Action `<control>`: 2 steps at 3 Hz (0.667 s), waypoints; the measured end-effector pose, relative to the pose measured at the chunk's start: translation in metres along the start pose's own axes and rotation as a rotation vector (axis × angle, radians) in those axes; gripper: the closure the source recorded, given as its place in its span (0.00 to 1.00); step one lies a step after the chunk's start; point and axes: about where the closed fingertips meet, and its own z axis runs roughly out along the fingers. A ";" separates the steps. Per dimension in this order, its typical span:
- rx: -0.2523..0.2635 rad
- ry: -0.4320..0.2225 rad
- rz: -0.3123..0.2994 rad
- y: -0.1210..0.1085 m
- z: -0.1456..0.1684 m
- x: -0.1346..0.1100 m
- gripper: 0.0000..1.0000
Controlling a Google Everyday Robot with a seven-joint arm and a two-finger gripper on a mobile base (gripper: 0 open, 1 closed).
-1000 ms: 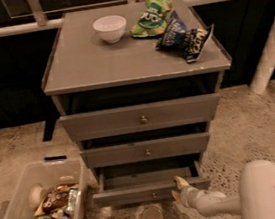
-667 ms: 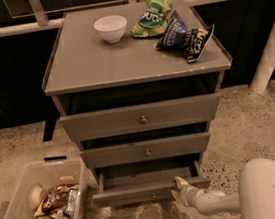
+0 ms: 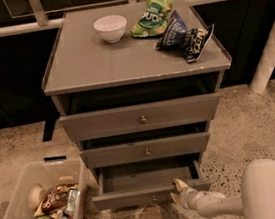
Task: Open bottom drawer
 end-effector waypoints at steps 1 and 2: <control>-0.013 -0.002 0.001 0.006 -0.002 -0.001 1.00; -0.031 -0.006 0.002 0.016 -0.003 -0.003 1.00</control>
Offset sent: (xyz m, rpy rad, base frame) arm -0.3395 -0.0090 -0.2152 0.0514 0.3006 0.3406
